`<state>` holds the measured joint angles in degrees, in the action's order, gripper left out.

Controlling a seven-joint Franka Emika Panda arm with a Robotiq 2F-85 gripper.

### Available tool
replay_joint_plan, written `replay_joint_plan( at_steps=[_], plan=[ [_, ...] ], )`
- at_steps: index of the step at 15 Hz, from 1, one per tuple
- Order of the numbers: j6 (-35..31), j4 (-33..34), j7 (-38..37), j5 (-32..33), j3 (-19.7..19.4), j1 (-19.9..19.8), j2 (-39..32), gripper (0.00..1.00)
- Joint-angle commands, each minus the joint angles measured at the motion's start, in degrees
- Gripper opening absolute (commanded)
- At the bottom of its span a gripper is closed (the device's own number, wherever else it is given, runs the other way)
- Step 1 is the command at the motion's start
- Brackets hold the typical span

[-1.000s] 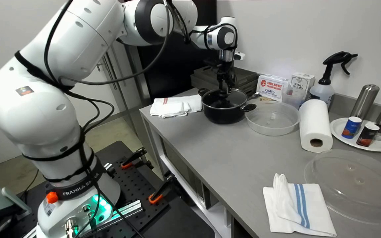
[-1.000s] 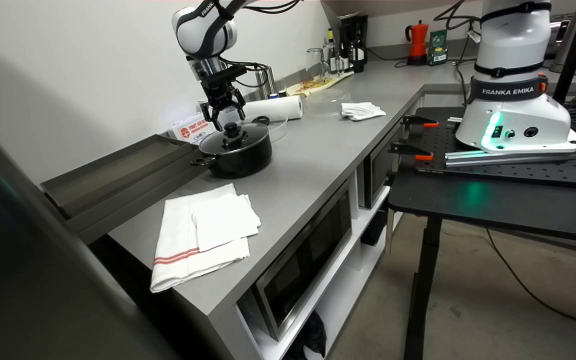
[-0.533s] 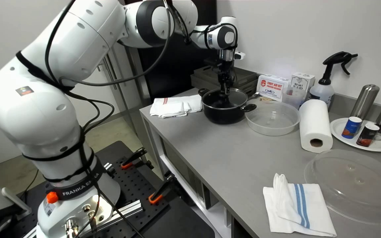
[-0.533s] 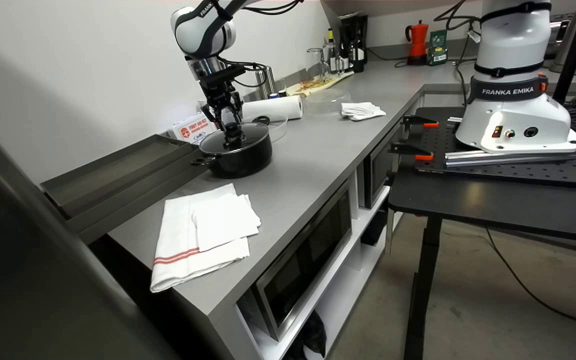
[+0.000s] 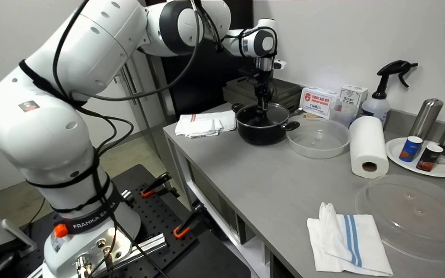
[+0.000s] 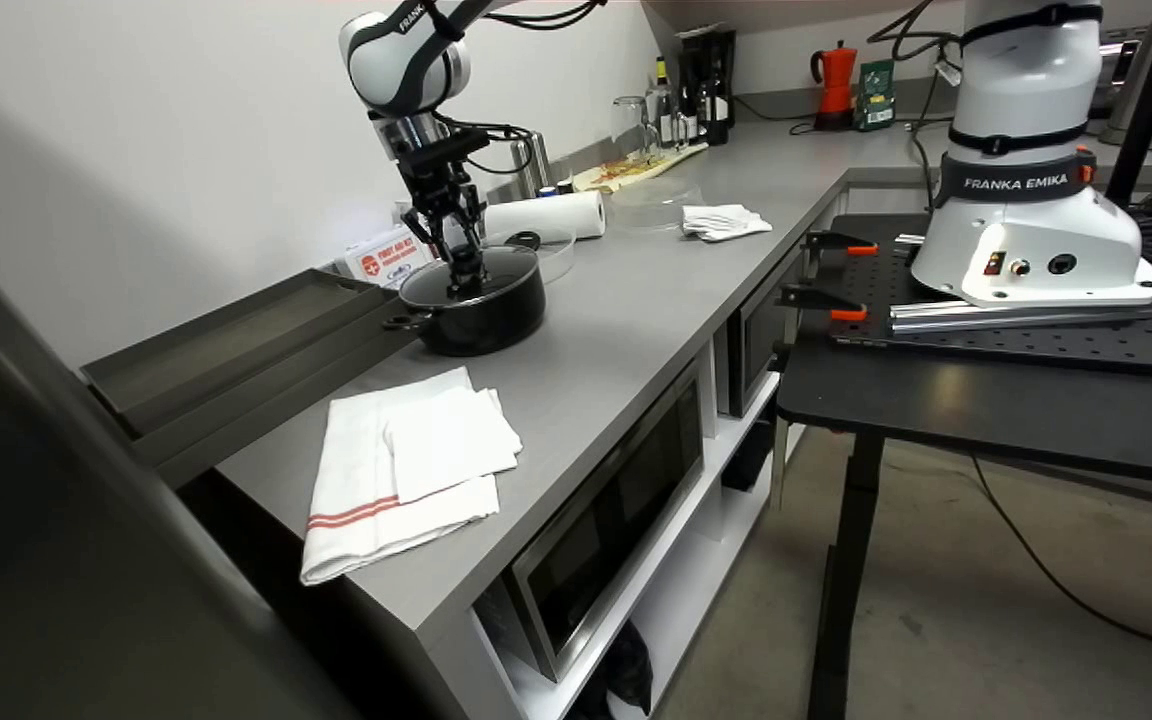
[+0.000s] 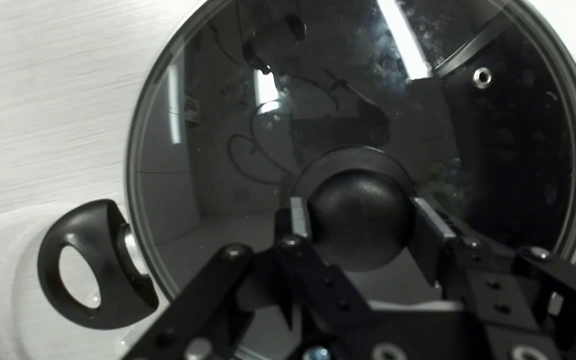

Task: Place the glass lid on the pot then remove it from the pot.

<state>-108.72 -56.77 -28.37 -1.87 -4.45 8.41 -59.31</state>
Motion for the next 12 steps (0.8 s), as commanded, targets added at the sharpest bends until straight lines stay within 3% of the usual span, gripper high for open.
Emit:
replay_joint_plan(
  at_steps=[1,12],
  plan=[
    [1.21,0.29,-0.45,0.46,0.26,0.57,1.86,0.25],
    [-1.13,-8.92,0.59,1.65,-0.07,1.34,13.53,0.25]
  ],
)
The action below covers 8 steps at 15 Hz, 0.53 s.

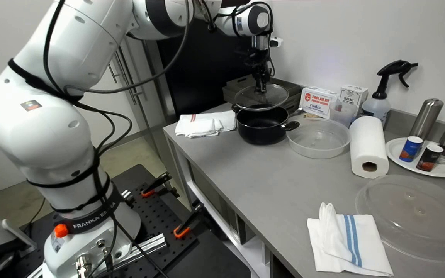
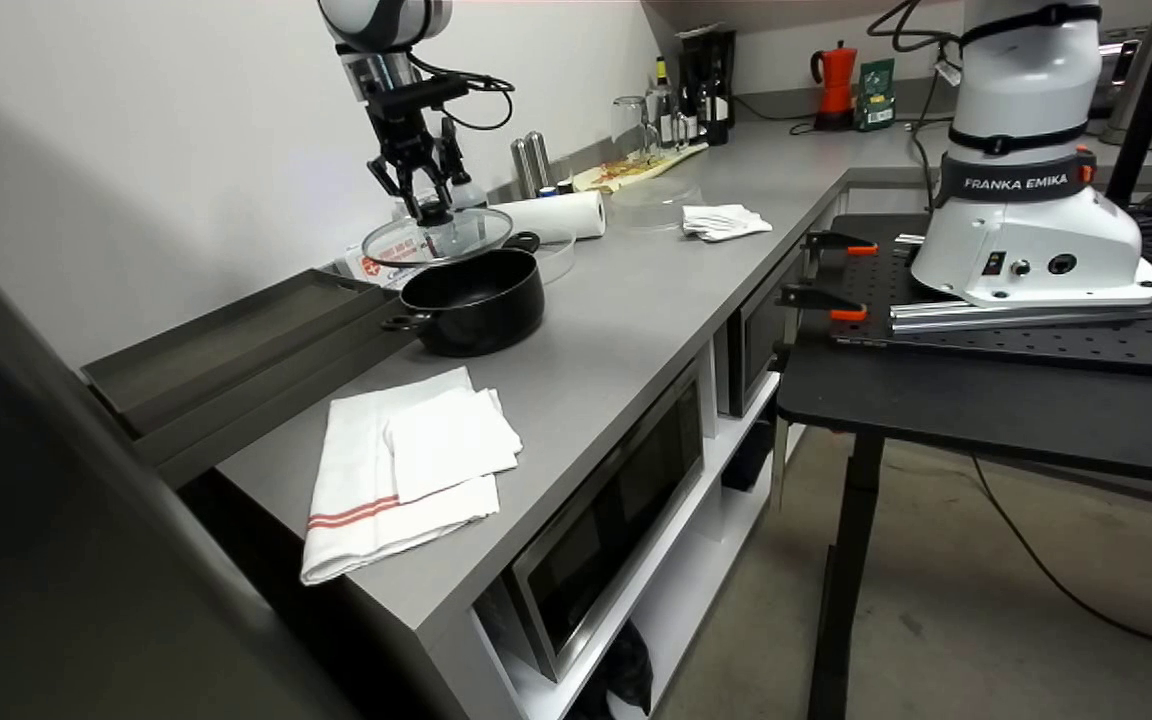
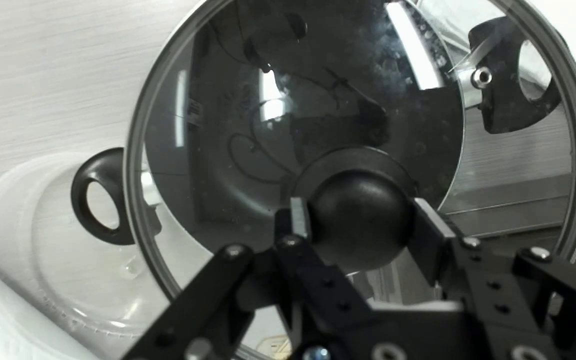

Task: Place the glass lid on the pot then remove it from the pot.

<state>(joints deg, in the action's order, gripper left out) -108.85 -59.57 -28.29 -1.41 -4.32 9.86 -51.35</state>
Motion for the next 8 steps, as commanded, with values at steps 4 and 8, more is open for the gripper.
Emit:
replay_joint_plan(
  at_steps=[4,8],
  plan=[
    [-3.16,-13.62,1.30,0.89,-0.38,-1.60,11.00,0.25],
    [-7.22,-23.31,2.10,0.64,-0.67,-3.45,17.16,0.25]
  ],
)
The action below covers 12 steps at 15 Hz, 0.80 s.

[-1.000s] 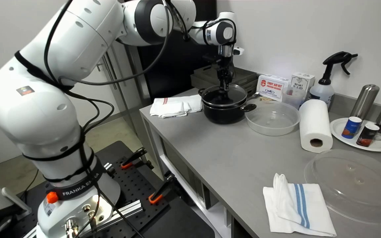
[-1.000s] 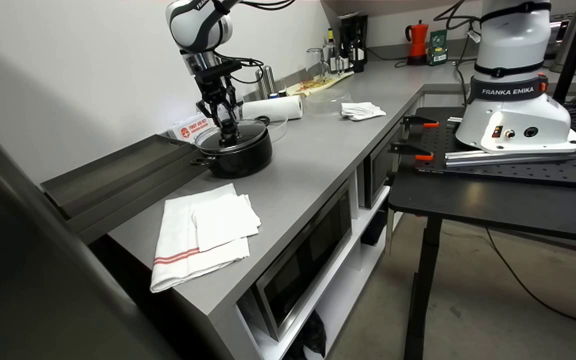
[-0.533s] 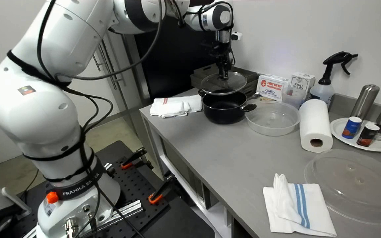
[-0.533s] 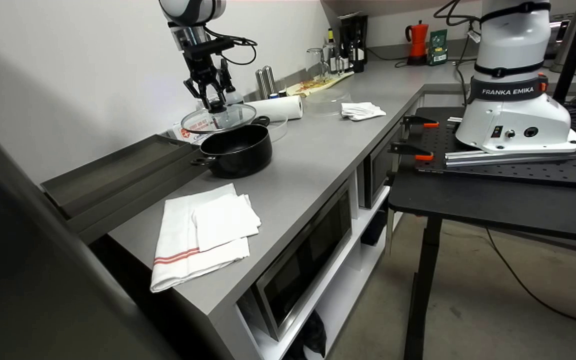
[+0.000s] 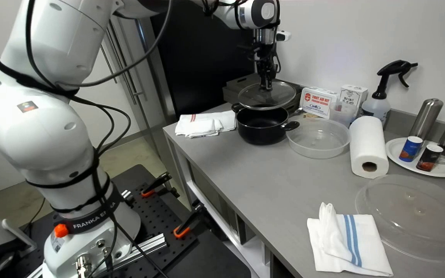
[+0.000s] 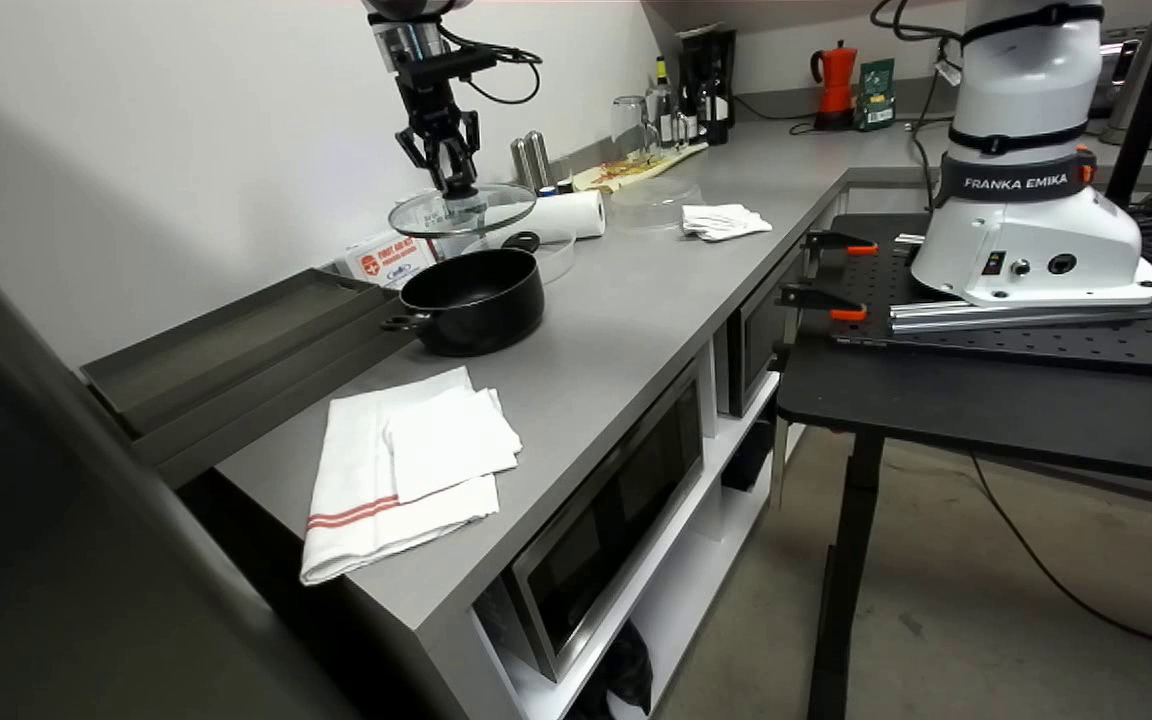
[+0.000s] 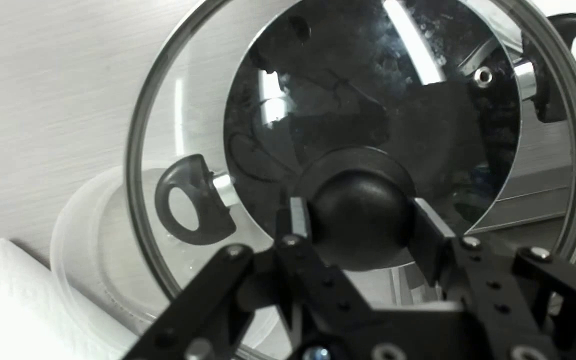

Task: Place the glass lid on the pot then remove it from the pot.

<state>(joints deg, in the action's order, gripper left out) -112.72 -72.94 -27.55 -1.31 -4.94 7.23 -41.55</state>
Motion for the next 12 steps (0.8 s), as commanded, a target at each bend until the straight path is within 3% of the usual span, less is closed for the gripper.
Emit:
replay_joint_plan(
  at_steps=[1,12],
  plan=[
    [-4.54,-12.90,1.79,0.53,-0.03,-1.18,9.01,0.25],
    [-16.93,-44.48,6.70,2.62,1.30,-1.90,27.28,0.25]
  ],
)
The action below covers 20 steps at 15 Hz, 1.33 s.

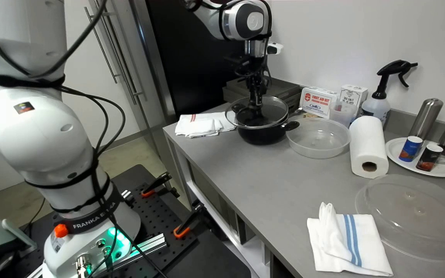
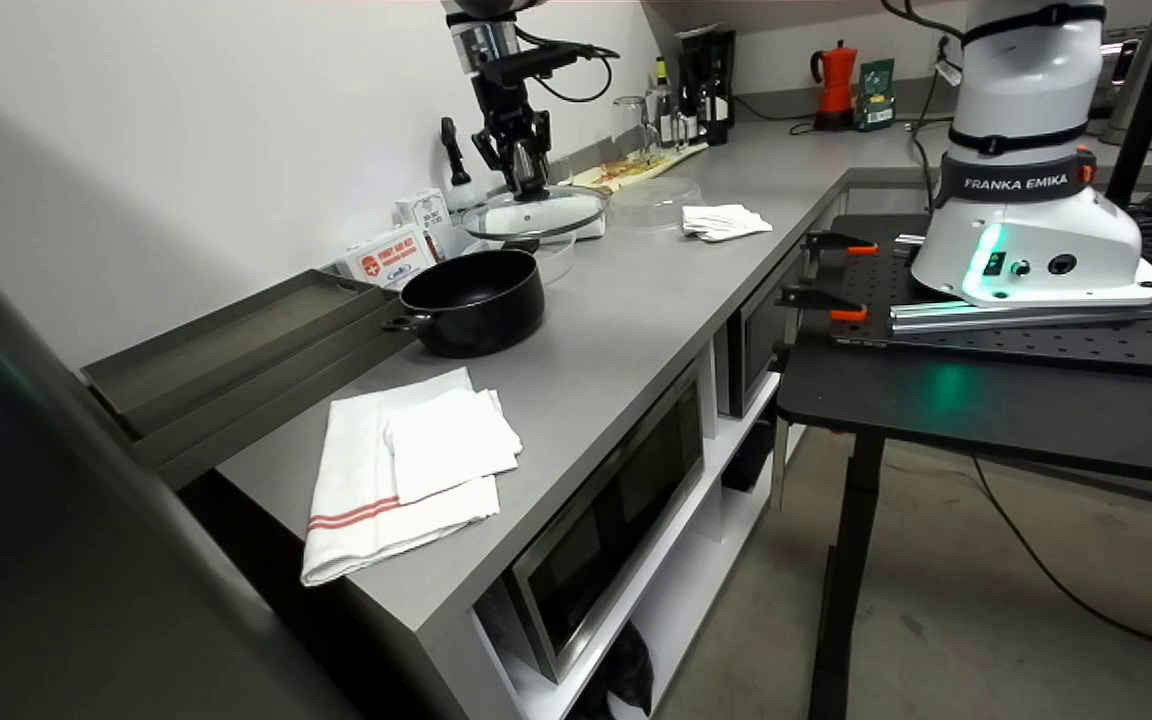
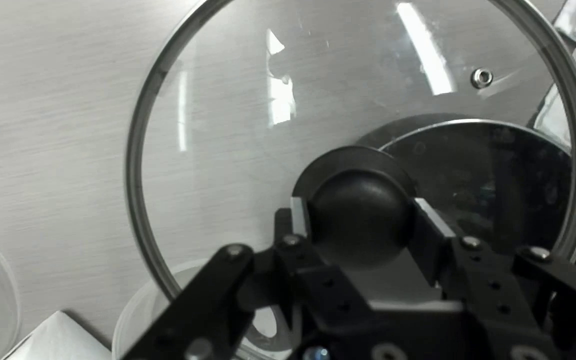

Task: Place the glass lid on the pot then remove it from the pot.

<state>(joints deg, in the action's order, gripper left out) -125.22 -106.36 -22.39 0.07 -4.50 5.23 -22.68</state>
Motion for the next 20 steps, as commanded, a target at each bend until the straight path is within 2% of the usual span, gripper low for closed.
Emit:
replay_joint_plan(
  at_steps=[1,4,8,20],
  plan=[
    [-5.94,-14.23,1.84,1.29,1.21,0.09,10.06,0.25],
    [-8.15,-20.44,2.35,0.84,2.60,0.16,13.05,0.25],
    [-9.54,-25.41,1.97,0.67,4.72,0.77,14.58,0.25],
    [-9.75,-26.97,1.58,0.65,9.22,4.07,10.96,0.25]
  ],
)
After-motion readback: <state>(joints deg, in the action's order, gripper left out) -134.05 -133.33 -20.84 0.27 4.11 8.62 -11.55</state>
